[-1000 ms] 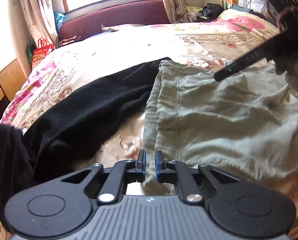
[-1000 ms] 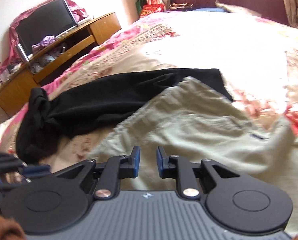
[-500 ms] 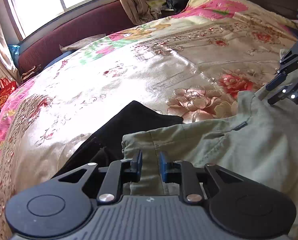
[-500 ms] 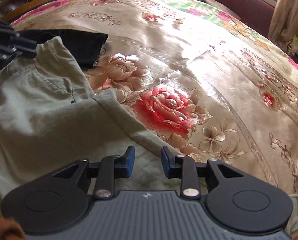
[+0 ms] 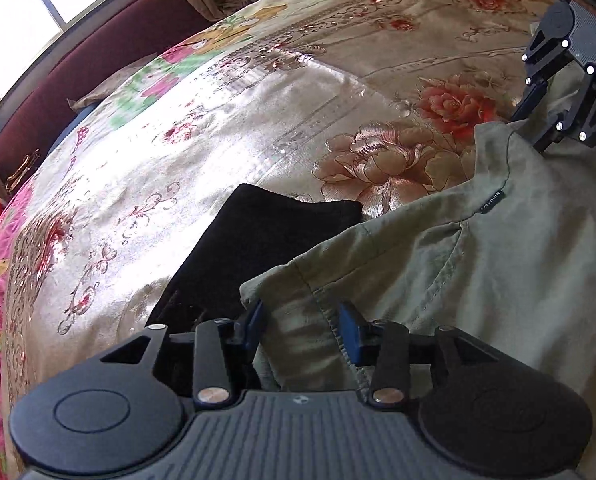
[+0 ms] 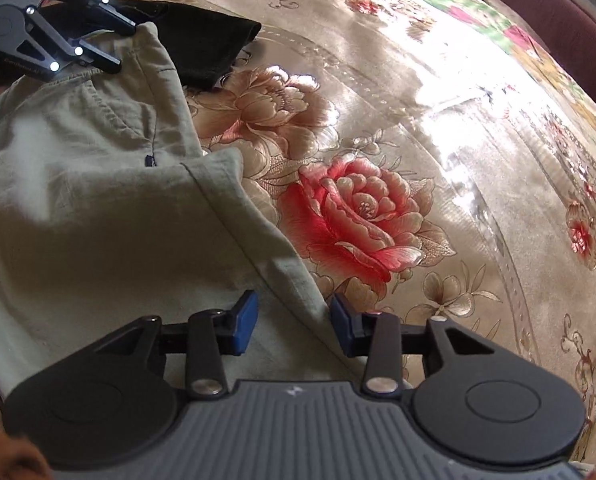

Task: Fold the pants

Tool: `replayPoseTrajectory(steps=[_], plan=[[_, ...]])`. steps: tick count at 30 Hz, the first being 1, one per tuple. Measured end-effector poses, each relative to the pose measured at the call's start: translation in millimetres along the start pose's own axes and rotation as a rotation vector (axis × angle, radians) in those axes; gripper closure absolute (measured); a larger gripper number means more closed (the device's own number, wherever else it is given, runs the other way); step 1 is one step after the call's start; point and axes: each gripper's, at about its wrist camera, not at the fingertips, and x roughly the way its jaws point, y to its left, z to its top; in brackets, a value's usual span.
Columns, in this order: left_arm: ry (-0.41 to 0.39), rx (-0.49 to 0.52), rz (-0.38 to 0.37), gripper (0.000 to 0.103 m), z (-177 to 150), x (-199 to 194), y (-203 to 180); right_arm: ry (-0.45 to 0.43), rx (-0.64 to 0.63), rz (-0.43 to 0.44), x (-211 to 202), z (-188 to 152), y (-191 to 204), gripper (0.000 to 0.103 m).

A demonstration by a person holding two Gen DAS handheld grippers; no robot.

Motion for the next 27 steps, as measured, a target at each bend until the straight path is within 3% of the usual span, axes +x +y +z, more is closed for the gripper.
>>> replayPoseTrajectory(steps=[2, 5, 11, 13, 18, 23, 27], plan=[[0.006, 0.018, 0.007, 0.045, 3.0, 0.1, 2.2, 0.019, -0.003, 0.005, -1.9, -1.8, 4.9, 0.084], [0.0, -0.011, 0.021, 0.044, 9.0, 2.2, 14.6, 0.016, 0.023, -0.017, -7.6, -4.2, 12.9, 0.097], [0.064, -0.104, -0.01, 0.044, 11.5, 35.8, 22.7, -0.015, 0.057, -0.058, -22.6, -16.2, 24.6, 0.099], [0.064, -0.114, -0.005, 0.058, 13.8, 40.0, 18.2, -0.02, 0.067, -0.076, -24.8, -18.9, 26.1, 0.099], [0.057, -0.106, 0.031, 0.071, 14.8, 31.9, 10.5, -0.037, 0.092, -0.121, -37.7, -24.1, 24.3, 0.1], [-0.032, -0.166, 0.073, 0.078, 11.8, -7.7, 16.4, -0.102, 0.122, -0.192, -71.2, -27.2, 25.6, 0.101], [-0.153, -0.234, 0.097, 0.078, -4.3, -68.5, 18.8, -0.206, 0.161, -0.231, -117.8, -30.9, 34.3, 0.101]])
